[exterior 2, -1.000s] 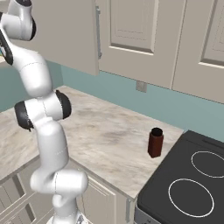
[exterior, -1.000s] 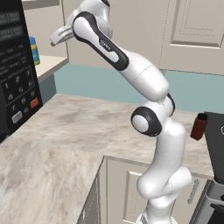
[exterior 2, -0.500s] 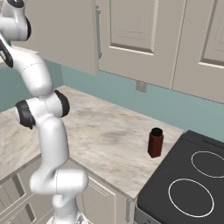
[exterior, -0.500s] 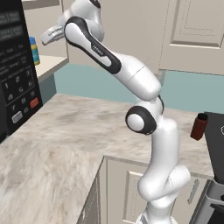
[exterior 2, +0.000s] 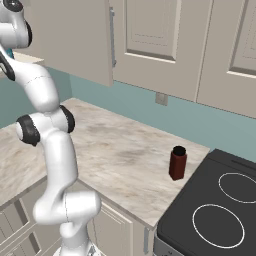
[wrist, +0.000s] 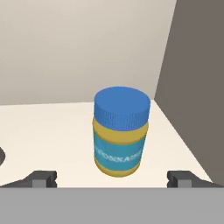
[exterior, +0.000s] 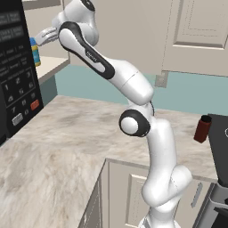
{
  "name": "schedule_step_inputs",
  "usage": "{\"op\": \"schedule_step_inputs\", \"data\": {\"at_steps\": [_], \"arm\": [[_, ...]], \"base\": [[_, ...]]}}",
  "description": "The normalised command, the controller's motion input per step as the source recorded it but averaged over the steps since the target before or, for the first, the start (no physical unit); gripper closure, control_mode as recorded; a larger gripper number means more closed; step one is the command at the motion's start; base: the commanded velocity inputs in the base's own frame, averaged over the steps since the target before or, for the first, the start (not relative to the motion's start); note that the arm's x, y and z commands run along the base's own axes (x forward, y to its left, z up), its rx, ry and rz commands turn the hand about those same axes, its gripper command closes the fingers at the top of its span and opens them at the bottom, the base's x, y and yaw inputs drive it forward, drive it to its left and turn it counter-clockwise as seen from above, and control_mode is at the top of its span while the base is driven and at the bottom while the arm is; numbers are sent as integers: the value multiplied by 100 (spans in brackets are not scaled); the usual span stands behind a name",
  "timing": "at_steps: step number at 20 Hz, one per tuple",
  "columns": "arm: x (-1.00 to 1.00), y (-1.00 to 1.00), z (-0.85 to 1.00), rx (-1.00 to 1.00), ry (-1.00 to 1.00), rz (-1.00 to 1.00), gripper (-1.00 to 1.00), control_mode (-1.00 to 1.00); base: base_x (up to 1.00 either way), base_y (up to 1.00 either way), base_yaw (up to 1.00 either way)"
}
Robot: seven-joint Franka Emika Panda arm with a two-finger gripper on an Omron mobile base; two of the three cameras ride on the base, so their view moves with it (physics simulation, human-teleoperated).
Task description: Collect the paprika, mayonnaise, and shaker from the cabinet and place them next to the stove.
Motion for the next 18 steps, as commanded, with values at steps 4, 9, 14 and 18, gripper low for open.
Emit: {"op": "schedule_step_inputs", "data": {"at_steps": [4, 9, 14, 18], "arm": [[20, 1, 0, 0, 0, 0, -100, -100], [15, 1, 0, 0, 0, 0, -100, -100], [13, 16, 0, 0, 0, 0, -100, -100], [12, 26, 1, 0, 0, 0, -100, -100]], "base": [[0, 0, 0], [0, 0, 0], [0, 0, 0], [0, 0, 0]]}}
